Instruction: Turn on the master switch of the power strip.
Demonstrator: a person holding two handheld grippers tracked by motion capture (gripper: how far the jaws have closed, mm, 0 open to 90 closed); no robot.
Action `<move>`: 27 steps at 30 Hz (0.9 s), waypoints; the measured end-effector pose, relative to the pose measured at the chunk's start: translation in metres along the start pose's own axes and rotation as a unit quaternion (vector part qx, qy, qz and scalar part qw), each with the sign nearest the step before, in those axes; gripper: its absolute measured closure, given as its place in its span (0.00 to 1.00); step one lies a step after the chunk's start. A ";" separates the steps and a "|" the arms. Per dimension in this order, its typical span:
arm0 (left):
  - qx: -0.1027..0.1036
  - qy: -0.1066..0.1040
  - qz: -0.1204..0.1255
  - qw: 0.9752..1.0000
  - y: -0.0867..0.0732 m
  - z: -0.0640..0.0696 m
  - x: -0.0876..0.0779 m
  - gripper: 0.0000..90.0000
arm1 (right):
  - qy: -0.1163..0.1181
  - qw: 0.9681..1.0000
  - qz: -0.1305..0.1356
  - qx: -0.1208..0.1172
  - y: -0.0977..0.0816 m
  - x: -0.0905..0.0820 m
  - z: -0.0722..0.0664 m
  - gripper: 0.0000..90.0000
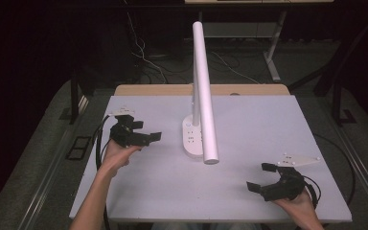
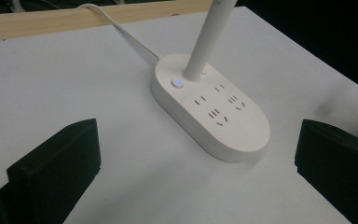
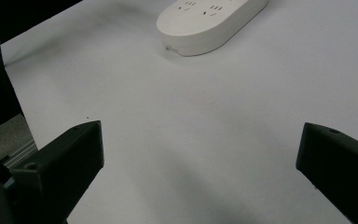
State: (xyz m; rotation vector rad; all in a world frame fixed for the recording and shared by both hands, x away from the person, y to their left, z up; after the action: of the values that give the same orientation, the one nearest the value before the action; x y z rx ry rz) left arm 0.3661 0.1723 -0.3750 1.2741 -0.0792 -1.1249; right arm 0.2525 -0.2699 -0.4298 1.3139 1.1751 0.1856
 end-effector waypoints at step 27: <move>0.007 -0.026 0.013 1.000 -0.080 0.036 -0.016 0.00 | 0.001 1.000 0.004 0.007 0.000 -0.003 -0.003 0.00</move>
State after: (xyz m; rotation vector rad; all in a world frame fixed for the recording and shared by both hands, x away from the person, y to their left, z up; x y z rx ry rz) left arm 0.2866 0.1676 -0.4162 1.2521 -0.1421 -1.1372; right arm 0.2487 -0.2699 -0.4280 1.3304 1.1745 0.1838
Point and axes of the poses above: each handheld gripper's, and its own axes: x roughly forward along the jaws, y roughly out of its top, z roughly to its right, the point moved 2 cm from there along x, roughly forward along the jaws, and after that the axes turned 6 degrees about -x, right-handed, at the moved point
